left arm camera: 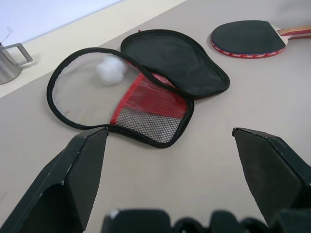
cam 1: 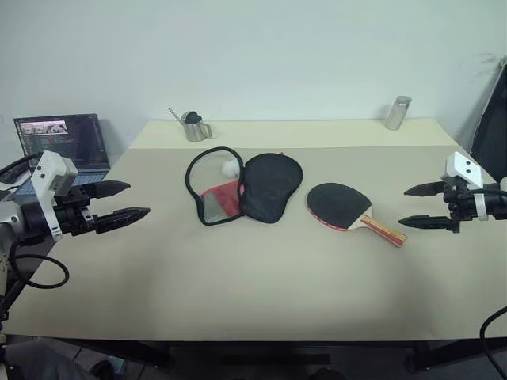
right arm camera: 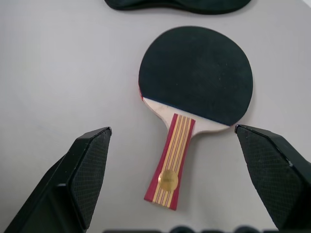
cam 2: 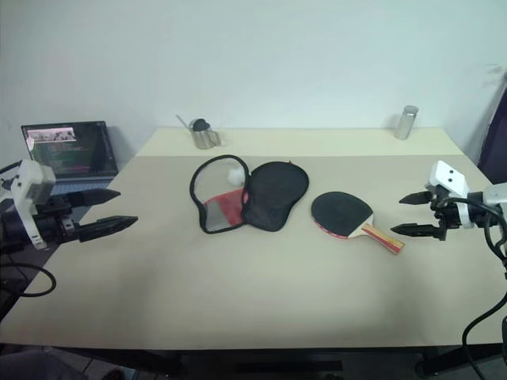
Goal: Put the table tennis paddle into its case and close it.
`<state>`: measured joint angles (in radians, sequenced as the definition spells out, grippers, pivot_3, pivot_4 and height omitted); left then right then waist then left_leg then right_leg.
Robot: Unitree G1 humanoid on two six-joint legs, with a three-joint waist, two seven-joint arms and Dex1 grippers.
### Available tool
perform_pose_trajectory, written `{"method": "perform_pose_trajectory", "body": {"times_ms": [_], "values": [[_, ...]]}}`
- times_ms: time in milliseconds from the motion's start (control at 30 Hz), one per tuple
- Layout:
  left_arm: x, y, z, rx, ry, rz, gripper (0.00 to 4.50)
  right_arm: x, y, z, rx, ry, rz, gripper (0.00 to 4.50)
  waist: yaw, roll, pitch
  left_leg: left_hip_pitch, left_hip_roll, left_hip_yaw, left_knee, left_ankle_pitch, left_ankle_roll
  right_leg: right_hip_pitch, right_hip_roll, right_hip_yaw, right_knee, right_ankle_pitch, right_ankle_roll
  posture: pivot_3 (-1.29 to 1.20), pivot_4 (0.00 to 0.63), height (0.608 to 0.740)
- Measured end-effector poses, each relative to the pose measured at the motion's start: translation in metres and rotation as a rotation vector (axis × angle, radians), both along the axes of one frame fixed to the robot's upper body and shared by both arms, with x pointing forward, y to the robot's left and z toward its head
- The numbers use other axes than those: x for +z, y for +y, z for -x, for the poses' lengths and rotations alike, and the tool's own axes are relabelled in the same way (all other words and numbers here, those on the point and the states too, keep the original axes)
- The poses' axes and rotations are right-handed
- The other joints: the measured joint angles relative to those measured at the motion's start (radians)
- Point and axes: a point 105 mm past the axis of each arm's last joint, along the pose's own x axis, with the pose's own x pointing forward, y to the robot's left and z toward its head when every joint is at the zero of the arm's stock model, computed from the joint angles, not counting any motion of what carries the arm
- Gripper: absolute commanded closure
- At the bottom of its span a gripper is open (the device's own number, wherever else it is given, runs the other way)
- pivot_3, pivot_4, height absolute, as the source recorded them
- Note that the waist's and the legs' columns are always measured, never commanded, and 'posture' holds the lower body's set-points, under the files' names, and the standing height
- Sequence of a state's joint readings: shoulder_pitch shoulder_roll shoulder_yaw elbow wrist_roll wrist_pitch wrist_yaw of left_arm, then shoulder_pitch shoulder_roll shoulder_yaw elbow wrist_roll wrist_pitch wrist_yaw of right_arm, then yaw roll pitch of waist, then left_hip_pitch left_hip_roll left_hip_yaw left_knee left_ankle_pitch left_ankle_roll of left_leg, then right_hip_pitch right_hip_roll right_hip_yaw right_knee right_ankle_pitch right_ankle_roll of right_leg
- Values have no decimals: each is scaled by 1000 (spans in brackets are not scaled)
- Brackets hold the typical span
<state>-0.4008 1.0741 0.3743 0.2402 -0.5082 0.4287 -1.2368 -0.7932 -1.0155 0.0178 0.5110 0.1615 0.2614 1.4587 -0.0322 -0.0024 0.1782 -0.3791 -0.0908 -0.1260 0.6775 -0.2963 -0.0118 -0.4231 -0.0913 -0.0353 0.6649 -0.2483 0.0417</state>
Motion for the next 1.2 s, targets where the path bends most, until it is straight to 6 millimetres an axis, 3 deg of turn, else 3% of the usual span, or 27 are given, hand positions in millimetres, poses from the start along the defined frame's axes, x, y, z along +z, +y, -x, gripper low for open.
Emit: {"method": "perform_pose_trajectory", "body": {"times_ms": [267,400,567,767,933,1100,1200], "values": [[-9,3,-2,40,9,35,0,4,2,-4,-3,-27,-9,17,2,0,0,0,0,0,0,0,0,0,0,0,0,0,0,0,150,740],[-24,-2,-39,141,4,147,0,5,3,-5,-5,-38,-11,17,12,0,0,0,-1,-1,2,0,0,1,0,-2,1,0,1,0,150,740],[-47,-29,-106,362,92,287,0,3,1,-2,-25,-63,-16,17,34,-3,-1,-3,-3,-1,4,0,0,1,0,-2,0,2,3,0,150,740],[-72,-56,-142,529,202,258,0,-8,1,6,-51,-33,-43,17,23,-5,-1,-3,-2,2,3,0,0,-2,-1,-1,0,2,3,0,150,740],[-93,-63,-151,654,253,238,0,-12,0,8,-70,-33,-33,17,16,-5,-1,-2,-2,3,3,0,0,-2,0,1,1,2,3,0,150,740],[-117,-85,-152,660,316,220,0,-15,3,11,-70,-24,-30,17,21,-6,0,-3,-2,3,4,0,0,-2,0,0,1,2,4,0,150,740],[-120,-104,-157,648,308,229,0,-14,3,12,-72,-24,-34,17,30,-6,0,-3,-3,3,4,0,0,-1,-1,0,1,3,4,0,150,740]]}}
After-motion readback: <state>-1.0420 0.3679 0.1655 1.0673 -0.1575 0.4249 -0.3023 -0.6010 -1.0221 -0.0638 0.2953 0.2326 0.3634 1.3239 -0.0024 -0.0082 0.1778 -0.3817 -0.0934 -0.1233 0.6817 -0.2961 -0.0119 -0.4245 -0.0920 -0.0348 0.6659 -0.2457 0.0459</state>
